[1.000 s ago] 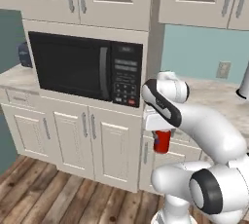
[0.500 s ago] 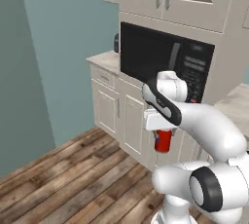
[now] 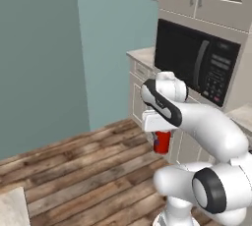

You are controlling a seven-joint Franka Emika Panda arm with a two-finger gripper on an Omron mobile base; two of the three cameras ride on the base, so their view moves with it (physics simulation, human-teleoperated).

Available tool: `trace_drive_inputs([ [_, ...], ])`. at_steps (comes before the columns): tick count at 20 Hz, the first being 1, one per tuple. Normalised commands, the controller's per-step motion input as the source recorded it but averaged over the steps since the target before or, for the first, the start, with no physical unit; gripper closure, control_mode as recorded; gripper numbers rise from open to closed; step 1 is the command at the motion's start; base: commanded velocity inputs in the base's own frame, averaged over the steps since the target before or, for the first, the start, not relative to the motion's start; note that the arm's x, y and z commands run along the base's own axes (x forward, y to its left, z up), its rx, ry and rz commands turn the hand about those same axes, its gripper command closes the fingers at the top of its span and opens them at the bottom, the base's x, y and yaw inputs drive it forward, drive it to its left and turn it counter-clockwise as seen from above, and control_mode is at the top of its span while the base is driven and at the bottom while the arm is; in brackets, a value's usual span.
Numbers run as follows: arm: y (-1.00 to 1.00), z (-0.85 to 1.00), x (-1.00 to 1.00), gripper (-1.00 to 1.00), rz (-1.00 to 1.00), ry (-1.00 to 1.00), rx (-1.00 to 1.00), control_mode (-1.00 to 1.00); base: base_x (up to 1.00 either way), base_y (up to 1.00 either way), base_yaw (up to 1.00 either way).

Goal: Four empty soda cans are scattered around the kitchen. Gather all the cans and cluster them next to the stove for recycling.

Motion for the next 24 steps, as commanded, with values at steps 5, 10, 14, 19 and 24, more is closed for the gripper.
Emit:
trace_drive_inputs([
  [5,0.00,0.00,0.00,1.00,0.00,0.00,0.00,1.00,-0.54,-0.04,0.46],
  [10,0.00,0.00,0.00,1.00,0.00,0.00,0.00,1.00,-0.54,-0.01,0.47],
  [14,0.00,0.00,0.00,1.00,0.00,0.00,0.00,1.00,-0.41,0.00,0.55],
  [19,0.00,0.00,0.00,1.00,0.00,0.00,0.00,1.00,-0.23,0.00,0.69],
  [24,0.00,0.00,0.00,1.00,0.00,0.00,0.00,1.00,-0.23,0.00,0.72],
])
